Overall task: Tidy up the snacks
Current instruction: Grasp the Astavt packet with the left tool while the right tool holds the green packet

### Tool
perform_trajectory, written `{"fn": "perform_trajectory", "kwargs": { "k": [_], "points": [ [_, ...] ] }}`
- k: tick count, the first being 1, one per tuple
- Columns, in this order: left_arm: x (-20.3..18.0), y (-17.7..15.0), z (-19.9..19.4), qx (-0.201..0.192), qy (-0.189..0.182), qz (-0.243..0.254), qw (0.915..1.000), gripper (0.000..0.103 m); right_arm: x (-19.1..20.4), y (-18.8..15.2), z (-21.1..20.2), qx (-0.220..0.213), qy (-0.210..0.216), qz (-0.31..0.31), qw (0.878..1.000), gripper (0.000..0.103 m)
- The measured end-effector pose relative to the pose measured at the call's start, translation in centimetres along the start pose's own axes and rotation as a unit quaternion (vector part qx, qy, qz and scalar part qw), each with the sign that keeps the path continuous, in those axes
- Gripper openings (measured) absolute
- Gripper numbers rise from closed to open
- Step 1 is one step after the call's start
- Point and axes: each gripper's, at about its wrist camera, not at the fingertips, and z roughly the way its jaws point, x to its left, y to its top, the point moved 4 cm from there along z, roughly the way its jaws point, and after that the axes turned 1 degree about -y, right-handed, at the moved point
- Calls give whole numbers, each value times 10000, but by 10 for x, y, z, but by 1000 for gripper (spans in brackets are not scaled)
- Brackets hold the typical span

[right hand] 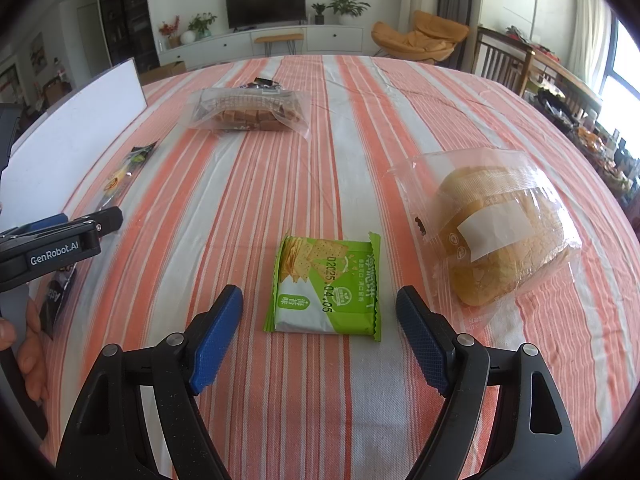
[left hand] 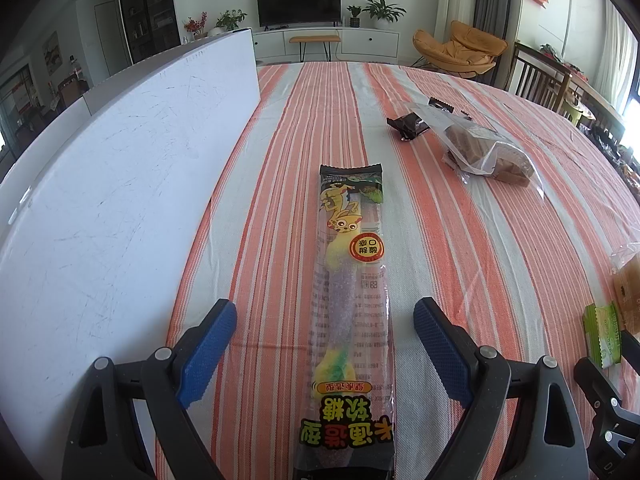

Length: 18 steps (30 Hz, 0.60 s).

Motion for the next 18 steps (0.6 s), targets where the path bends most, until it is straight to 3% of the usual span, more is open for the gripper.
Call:
{"fn": "perform_trajectory", "kwargs": {
  "k": [12,15,18],
  "points": [
    [0,0,0,20,-3,-5,10000,90,0,0,0,-2,1,2,10000,82],
    [1,1,1,425,-117,-35,9990,92,0,0,0,-2,1,1,10000,82],
    [-7,0,1,634,-249,288,9973,89,0,0,0,-3,1,3,10000,82]
  ]
}}
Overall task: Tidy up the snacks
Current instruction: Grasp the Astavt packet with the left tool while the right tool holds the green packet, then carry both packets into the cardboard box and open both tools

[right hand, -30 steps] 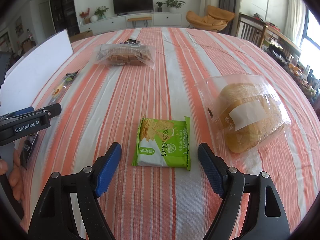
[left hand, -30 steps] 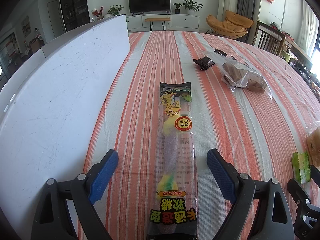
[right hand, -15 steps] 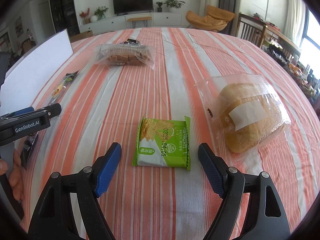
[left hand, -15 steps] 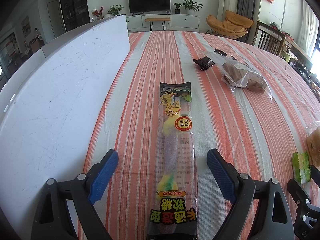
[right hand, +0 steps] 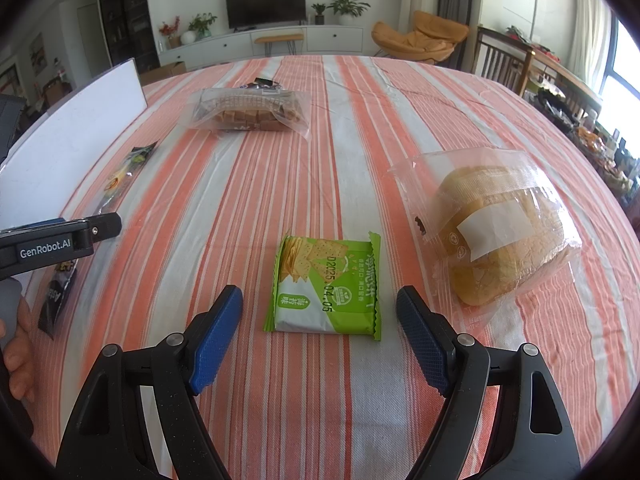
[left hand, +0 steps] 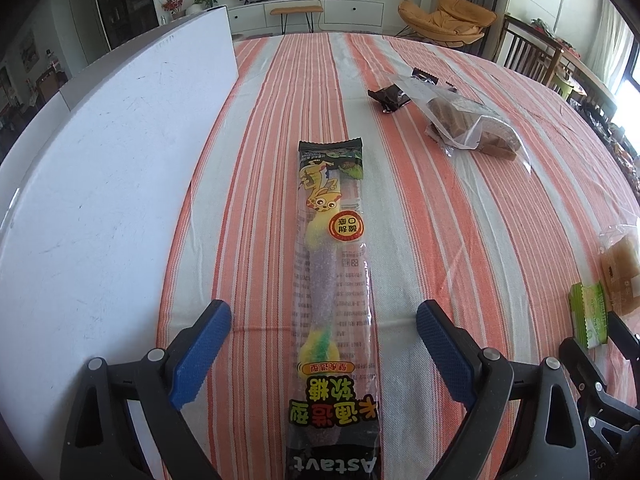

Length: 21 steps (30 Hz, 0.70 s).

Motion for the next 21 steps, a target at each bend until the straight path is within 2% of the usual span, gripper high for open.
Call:
{"fn": "perform_trajectory", "kwargs": {
  "k": [1,2,3,4,8,11,13,15,17,18,20,21],
  "points": [
    [-2,-1,-2,-51,-65,35,10000,85,0,0,0,0,0,1,10000,82],
    [-6,-2,-6,-125,-154,136,9997,70,0,0,0,2,1,1,10000,82],
    [-12,-3,-11,-209,-220,267,9992,38,0,0,0,2,2,-1,10000,82],
    [-15,-5,-13,-232,-149,376,9989,26,0,0,0,2,4,0,10000,82],
    [-20,-13,-21,-244,-403,392,9981,19,-3,0,-3,-4,104,89,9999,82],
    [-16,-20,-27,-144,-822,160,9964,17,-18,1,-9,-98,710,701,9950,82],
    [-16,-26,-32,-88,-957,88,9953,17,-37,1,-11,-170,1279,1367,9822,82],
    [-14,-32,-37,-95,-1020,80,9947,17,-55,1,-11,-225,1854,2058,9606,82],
    [-13,-38,-43,-139,-1049,116,9943,17,-66,0,-9,-226,2211,2525,9417,82],
    [-13,-40,-45,-162,-1042,150,9943,17,-67,0,-9,-201,2246,2595,9390,81],
    [-12,-43,-47,-202,-1036,198,9942,17,-57,5,-9,-66,2008,2366,9506,81],
    [-12,-45,-48,-208,-1045,207,9941,17,-48,10,-10,91,1716,2076,9630,81]
  ]
}}
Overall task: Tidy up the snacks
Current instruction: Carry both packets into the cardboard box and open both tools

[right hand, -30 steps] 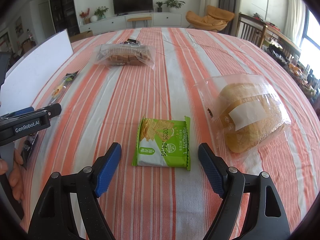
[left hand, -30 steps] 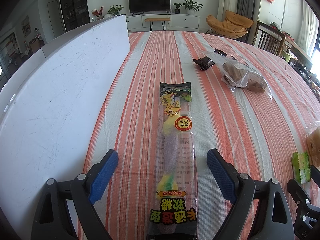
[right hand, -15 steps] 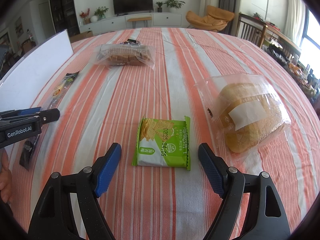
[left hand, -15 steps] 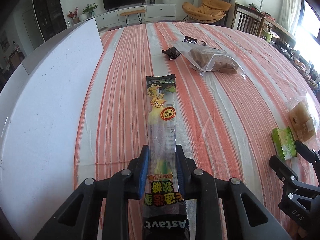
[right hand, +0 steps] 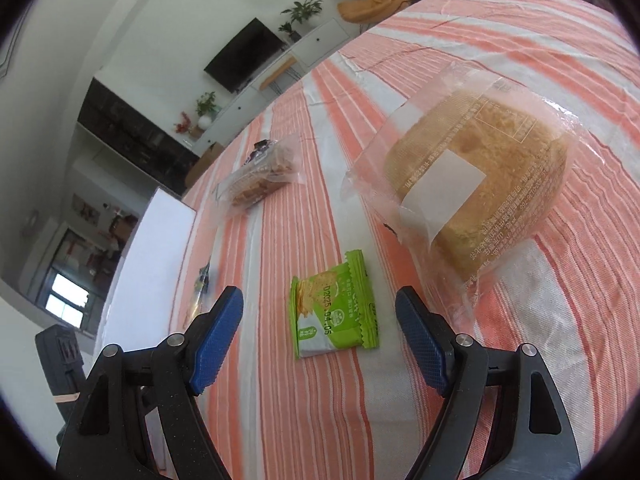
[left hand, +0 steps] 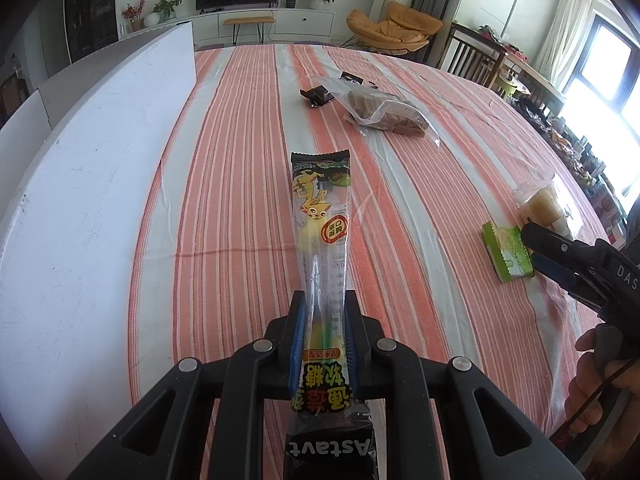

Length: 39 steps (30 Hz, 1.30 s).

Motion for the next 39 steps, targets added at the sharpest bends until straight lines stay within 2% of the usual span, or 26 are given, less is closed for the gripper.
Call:
{"fn": "perform_trajectory", "kwargs": {
  "k": [3,5,7,8,9,11,13,15,20,23,25,28,31,34,37,38,39],
  "points": [
    [-1,-3,0,10,14,10,10000,17,29,-2,16,487,-995,-754,9910,83],
    [-1,-3,-1,5,4,-17,10000,17,44,-6,32,706,-1594,-1352,9754,83],
    [-1,-2,-7,-39,-57,-43,10000,17,51,-9,39,742,-1999,-1781,9606,77],
    [-1,-2,-13,-91,-93,-39,9999,17,51,-8,36,652,-1978,-1755,9622,60],
    [-1,0,-18,-145,-124,-27,9998,17,49,-7,32,640,-1934,-1645,9651,52],
    [-1,2,-31,-251,-240,-43,9994,17,44,-6,25,665,-1648,-1296,9755,52],
    [-3,4,-44,-341,-426,-118,9984,17,39,-5,15,618,-1165,-951,9867,51],
    [-5,6,-59,-428,-630,-182,9969,17,40,-4,2,498,-771,-730,9931,51],
    [-4,9,-113,-568,-1326,-451,9885,17,67,-3,-20,349,-319,-628,9969,52],
    [11,13,-161,-849,-1671,-654,9801,17,110,2,-36,211,49,-904,9957,52],
    [29,15,-191,-1121,-1661,-769,9767,17,149,4,-51,138,405,-1185,9920,52],
    [73,16,-229,-1473,-1305,-1007,9752,17,216,4,-60,155,966,-1636,9817,52],
    [125,12,-251,-1724,-663,-1317,9739,17,282,-8,-59,338,1469,-2080,9665,52],
    [180,2,-251,-1754,86,-1675,9701,17,330,-29,-45,578,1713,-2403,9537,52],
    [220,-11,-231,-1579,898,-1810,9666,20,357,-54,-20,947,1914,-2598,9418,53],
    [230,-15,-222,-1457,1192,-1826,9650,31,360,-65,-9,1177,1952,-2627,9376,57],
    [238,-19,-212,-1321,1398,-1840,9639,51,361,-73,1,1409,1975,-2611,9343,58]
  ]
}}
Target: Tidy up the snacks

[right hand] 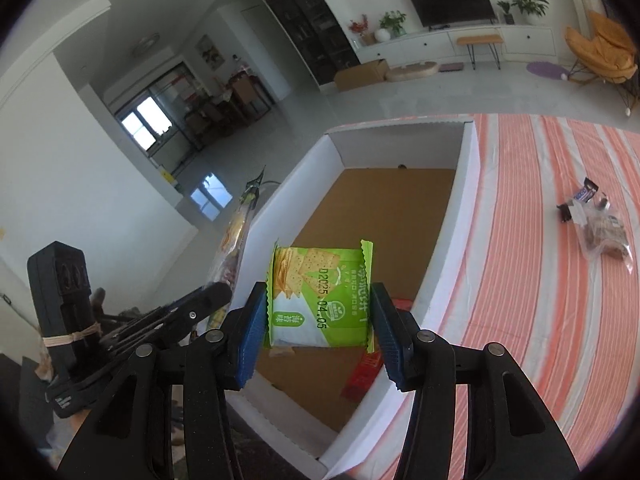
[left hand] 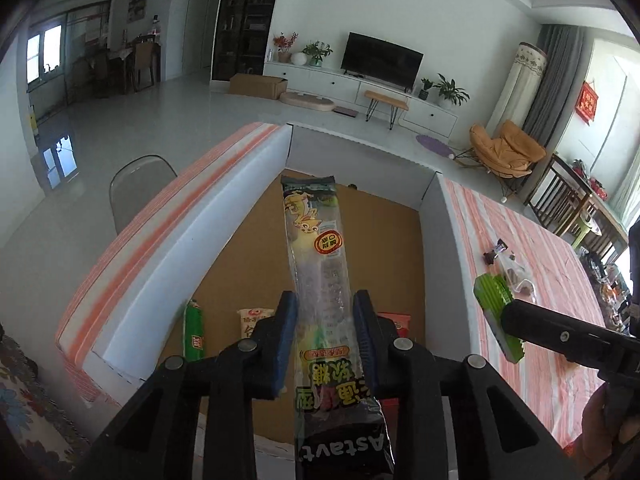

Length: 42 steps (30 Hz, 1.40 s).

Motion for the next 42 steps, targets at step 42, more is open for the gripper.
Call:
{"fn": "perform_trajectory", "kwargs": {
  "k": [42],
  "points": [
    [-307,-126,155,891,-1089,2204,9652,102,-297,-154,-117,-675,-4300,1612,8858,86]
  ]
}}
